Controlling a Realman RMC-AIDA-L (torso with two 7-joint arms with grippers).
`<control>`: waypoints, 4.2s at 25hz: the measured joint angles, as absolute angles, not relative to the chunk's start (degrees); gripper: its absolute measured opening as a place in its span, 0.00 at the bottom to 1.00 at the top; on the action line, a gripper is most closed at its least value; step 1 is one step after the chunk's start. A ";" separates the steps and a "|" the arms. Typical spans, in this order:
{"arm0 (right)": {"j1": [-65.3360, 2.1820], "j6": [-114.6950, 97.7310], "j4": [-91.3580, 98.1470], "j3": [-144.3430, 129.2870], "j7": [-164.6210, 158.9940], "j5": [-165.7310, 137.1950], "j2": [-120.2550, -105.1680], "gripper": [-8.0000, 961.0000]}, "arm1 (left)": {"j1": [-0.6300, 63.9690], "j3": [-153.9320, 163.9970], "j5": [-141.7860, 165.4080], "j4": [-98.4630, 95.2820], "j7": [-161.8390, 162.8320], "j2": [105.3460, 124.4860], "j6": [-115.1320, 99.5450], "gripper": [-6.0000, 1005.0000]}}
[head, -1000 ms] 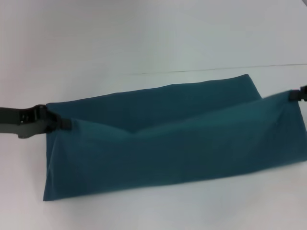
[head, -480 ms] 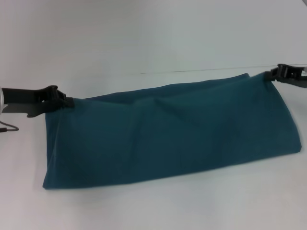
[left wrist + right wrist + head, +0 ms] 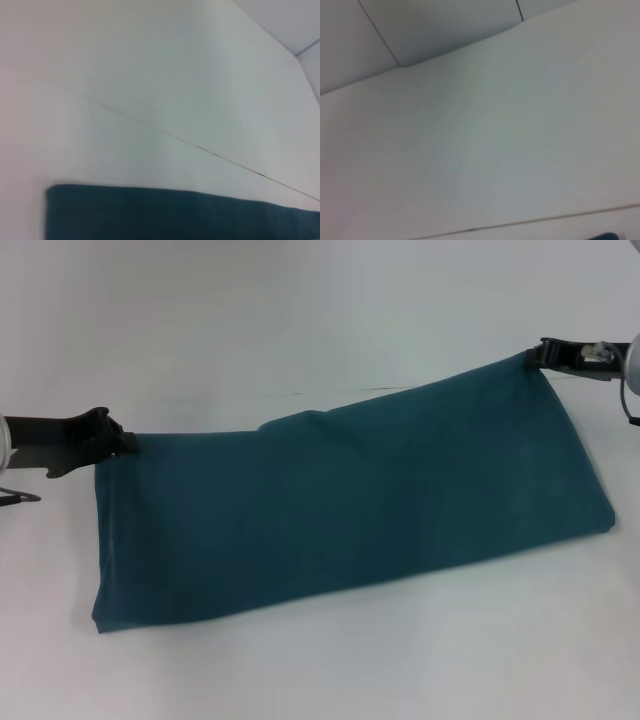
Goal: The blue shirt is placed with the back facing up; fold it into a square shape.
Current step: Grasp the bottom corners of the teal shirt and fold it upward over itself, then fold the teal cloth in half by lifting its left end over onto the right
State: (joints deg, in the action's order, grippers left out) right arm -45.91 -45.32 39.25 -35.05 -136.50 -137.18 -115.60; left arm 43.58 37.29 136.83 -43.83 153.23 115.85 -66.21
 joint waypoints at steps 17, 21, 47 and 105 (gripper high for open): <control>-48.37 -37.13 36.11 -38.13 -136.88 -136.93 -116.46 0.04 | 43.60 37.53 139.66 -42.79 155.11 115.85 -61.74 0.01; -48.43 -35.07 34.95 -39.26 -136.88 -136.83 -116.46 0.04 | 43.84 37.54 139.67 -42.79 155.06 115.98 -61.13 0.01; -47.72 -31.90 33.19 -39.29 -136.84 -136.98 -116.35 0.04 | 46.16 37.70 139.05 -39.29 154.60 116.69 -53.87 0.01; -23.16 -93.08 33.89 -31.65 -121.91 -108.62 -109.68 0.86 | 21.45 20.65 114.89 -31.71 147.03 121.61 -80.06 0.74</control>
State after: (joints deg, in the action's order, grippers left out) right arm -23.16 -93.08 33.89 -31.65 -121.92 -108.62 -109.68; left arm 21.45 20.65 114.88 -31.71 147.03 121.61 -80.06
